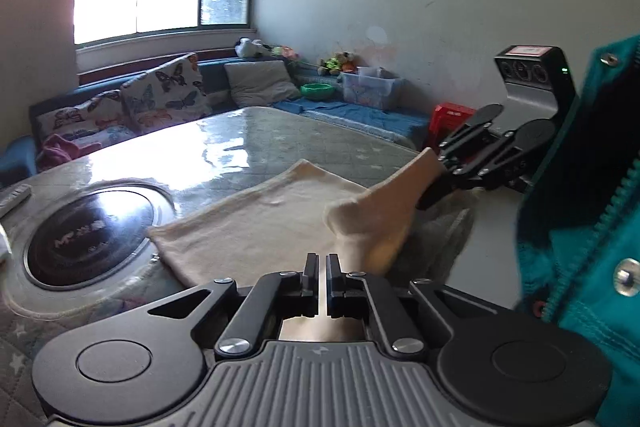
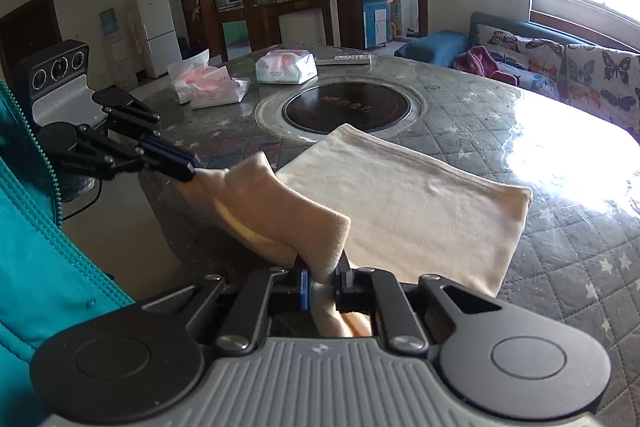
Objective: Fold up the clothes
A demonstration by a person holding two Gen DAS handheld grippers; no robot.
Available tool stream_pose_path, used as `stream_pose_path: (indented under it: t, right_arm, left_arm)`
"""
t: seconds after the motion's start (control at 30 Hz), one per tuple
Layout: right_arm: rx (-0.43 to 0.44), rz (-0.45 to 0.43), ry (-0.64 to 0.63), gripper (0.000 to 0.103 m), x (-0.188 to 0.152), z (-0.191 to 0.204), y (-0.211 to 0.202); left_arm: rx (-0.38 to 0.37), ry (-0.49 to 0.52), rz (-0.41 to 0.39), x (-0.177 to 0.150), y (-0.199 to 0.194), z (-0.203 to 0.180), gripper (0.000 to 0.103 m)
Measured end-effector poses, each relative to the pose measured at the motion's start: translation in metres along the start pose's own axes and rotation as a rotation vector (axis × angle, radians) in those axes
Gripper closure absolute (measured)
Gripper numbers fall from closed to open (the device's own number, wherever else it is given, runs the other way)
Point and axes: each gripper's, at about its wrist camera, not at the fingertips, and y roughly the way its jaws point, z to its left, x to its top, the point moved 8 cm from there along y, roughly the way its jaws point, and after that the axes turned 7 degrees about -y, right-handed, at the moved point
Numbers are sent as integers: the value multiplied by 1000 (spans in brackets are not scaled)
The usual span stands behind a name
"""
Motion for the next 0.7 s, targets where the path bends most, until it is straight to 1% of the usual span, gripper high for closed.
stream_pose_path:
  t: [0.03, 0.1, 0.2, 0.3, 0.33, 0.37, 0.4, 0.47, 0.53, 0.63, 0.7]
  right_arm:
    - [0, -7, 5, 93, 4, -3, 3]
    - [2, -13, 13, 93, 11, -11, 9]
    - [3, -11, 13, 93, 20, -22, 19]
    - [2, -2, 5, 93, 28, -31, 27]
    - [-3, -1, 6, 93, 30, -33, 28]
    - [-8, -1, 8, 93, 31, -35, 30]
    - [-10, -2, 19, 93, 32, -38, 32]
    - [-17, -6, 40, 93, 32, -44, 35]
    - [-17, -12, 49, 93, 32, -47, 36]
    - [-17, -17, 50, 93, 33, -47, 37]
    - [-22, -18, 51, 93, 33, -48, 36]
  left_arm:
    - [1, -22, -2, 5, 3, 6, 102]
    - [-20, -73, -7, 15, 10, 19, 102]
    - [-39, -143, -22, 28, 13, 33, 100]
    - [-69, -153, -4, 26, 10, 31, 97]
    - [-74, -143, 5, 21, 9, 28, 93]
    - [-78, -130, 14, 16, 7, 24, 84]
    - [-81, -121, 16, 12, 5, 20, 78]
    - [-91, -123, 13, 5, 1, 14, 55]
    - [-90, -118, 18, 0, 1, 10, 51]
    - [-88, -113, 24, -8, 2, 5, 41]
    - [-100, -122, 14, -11, 0, 3, 40]
